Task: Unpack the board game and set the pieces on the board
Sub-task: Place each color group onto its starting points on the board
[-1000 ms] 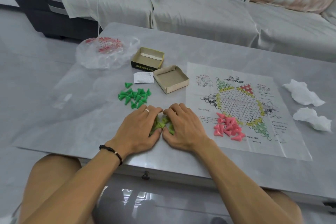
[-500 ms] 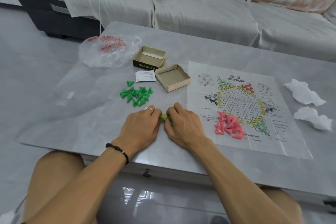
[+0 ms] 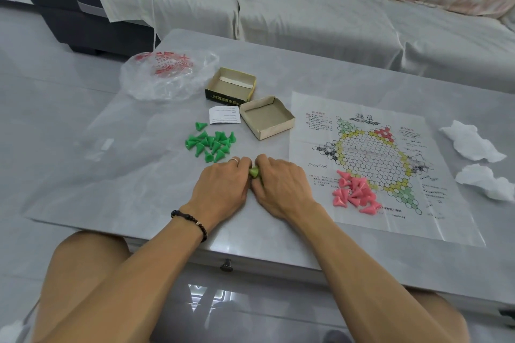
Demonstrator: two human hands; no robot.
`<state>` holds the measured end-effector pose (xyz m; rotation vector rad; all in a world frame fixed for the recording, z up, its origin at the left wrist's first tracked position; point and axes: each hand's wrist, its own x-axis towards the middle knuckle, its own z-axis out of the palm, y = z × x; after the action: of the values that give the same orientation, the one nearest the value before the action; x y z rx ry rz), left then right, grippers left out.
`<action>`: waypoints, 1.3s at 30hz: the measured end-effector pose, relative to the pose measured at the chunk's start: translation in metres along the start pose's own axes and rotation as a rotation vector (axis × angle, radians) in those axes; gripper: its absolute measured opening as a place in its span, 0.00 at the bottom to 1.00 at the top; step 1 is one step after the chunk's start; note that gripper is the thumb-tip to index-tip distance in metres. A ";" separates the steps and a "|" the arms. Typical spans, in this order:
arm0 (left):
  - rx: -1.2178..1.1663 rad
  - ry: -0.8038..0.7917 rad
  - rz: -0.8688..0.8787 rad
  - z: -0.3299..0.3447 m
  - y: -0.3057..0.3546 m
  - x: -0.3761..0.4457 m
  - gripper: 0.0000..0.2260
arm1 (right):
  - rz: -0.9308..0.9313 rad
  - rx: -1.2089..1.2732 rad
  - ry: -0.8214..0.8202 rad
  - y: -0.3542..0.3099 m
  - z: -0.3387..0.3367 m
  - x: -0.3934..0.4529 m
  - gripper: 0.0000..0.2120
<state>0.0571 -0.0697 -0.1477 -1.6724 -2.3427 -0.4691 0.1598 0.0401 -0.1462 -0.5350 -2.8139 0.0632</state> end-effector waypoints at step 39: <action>-0.694 0.149 -0.479 -0.019 0.027 0.043 0.09 | 0.803 1.108 0.122 0.036 -0.043 0.005 0.22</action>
<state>0.0685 -0.0313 -0.1110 -1.1810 -2.6185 -1.5827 0.1801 0.0750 -0.1066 -1.1838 -1.8121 1.5125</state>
